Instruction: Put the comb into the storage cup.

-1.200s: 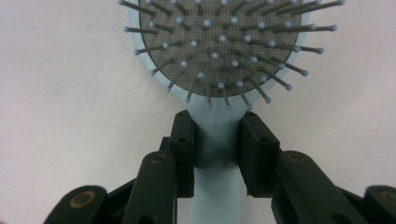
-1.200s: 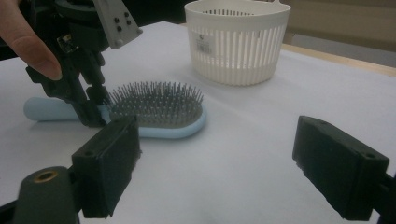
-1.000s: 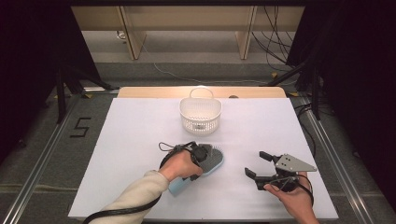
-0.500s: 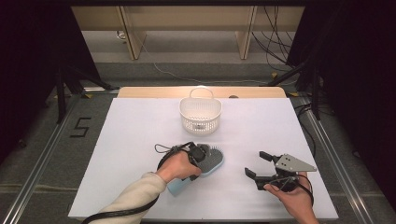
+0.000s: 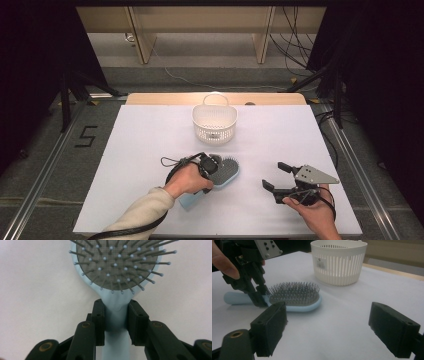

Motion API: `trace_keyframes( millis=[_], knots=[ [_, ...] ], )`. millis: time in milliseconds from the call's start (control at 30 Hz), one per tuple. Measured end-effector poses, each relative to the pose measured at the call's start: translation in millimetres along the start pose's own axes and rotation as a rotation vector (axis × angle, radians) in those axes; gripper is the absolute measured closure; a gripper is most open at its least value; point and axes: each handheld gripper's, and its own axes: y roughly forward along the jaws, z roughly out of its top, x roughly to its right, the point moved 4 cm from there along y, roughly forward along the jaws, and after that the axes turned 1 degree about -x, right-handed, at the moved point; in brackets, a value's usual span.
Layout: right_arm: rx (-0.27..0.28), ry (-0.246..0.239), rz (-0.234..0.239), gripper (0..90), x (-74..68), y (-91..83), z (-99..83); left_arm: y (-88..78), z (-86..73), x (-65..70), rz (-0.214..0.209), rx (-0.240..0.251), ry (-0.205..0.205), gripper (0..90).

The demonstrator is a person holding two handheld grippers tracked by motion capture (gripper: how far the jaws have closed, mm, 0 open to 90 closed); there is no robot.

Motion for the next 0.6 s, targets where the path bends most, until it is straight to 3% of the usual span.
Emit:
trace_keyframes(
  millis=[367,600],
  knots=[
    [0.001,-0.005,-0.001,15.8,0.2,0.0,0.1,-14.2,-6.3,-7.6,0.019,0.169,-0.032,69.7],
    [0.008,-0.005,0.003,15.8,-0.4,-0.2,0.5,-16.0,-10.6,-10.9,0.034,0.226,-0.041,69.7]
  ],
)
